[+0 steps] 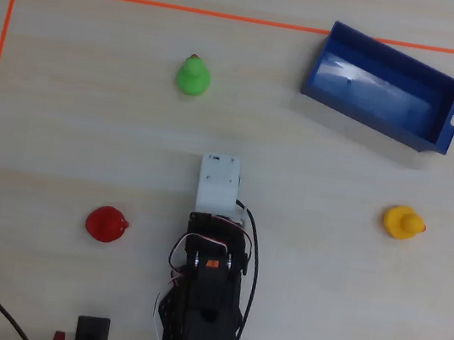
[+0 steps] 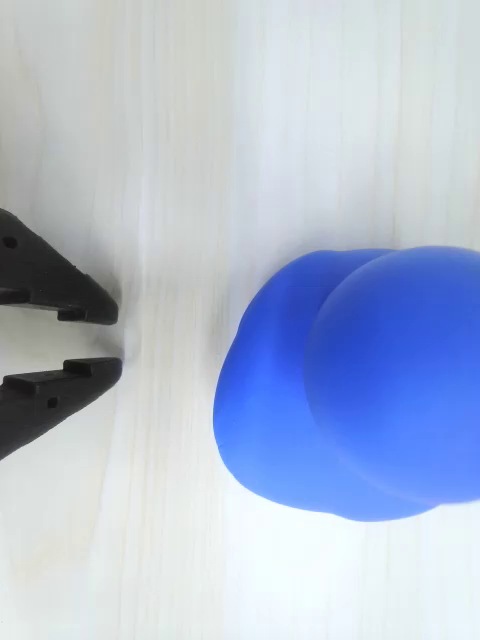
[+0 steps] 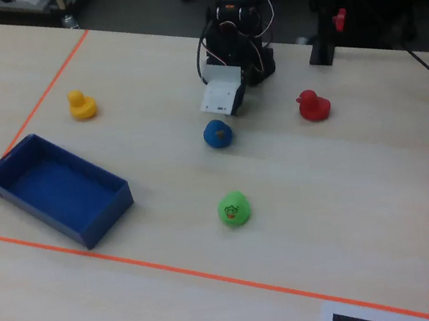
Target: Grasp red duck and put it into box.
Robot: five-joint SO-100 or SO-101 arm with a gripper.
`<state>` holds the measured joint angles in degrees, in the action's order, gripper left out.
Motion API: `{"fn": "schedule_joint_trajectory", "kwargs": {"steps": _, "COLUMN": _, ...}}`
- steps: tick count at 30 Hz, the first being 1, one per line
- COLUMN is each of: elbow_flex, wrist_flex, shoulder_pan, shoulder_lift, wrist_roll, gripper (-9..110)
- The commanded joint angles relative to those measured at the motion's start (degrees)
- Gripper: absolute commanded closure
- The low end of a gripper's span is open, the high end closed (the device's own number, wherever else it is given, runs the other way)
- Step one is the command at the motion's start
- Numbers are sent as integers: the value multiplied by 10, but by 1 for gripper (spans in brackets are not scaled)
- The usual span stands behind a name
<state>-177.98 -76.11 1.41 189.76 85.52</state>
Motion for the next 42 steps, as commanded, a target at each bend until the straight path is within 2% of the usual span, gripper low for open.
{"fn": "schedule_joint_trajectory", "kwargs": {"steps": 1, "elbow_flex": -3, "wrist_flex": -4, "shoulder_pan": -4, "shoulder_lift": -1, "wrist_roll": -2, "gripper": 101}}
{"fn": "schedule_joint_trajectory", "kwargs": {"steps": 16, "elbow_flex": -3, "wrist_flex": -4, "shoulder_pan": -4, "shoulder_lift": -1, "wrist_roll": -1, "gripper": 101}}
{"fn": "schedule_joint_trajectory", "kwargs": {"steps": 25, "elbow_flex": -1, "wrist_flex": -1, "shoulder_pan": 31, "shoulder_lift": -3, "wrist_roll": 25, "gripper": 101}}
{"fn": "schedule_joint_trajectory", "kwargs": {"steps": 28, "elbow_flex": 51, "wrist_flex": 25, "shoulder_pan": 22, "shoulder_lift": -61, "wrist_roll": 38, "gripper": 101}}
{"fn": "schedule_joint_trajectory", "kwargs": {"steps": 33, "elbow_flex": 214, "wrist_flex": -13, "shoulder_pan": -73, "shoulder_lift": -207, "wrist_roll": 25, "gripper": 101}}
{"fn": "schedule_joint_trajectory", "kwargs": {"steps": 37, "elbow_flex": 316, "wrist_flex": -48, "shoulder_pan": -222, "shoulder_lift": -257, "wrist_roll": -70, "gripper": 90}}
{"fn": "schedule_joint_trajectory", "kwargs": {"steps": 42, "elbow_flex": 389, "wrist_flex": -58, "shoulder_pan": -373, "shoulder_lift": -333, "wrist_roll": -163, "gripper": 85}}
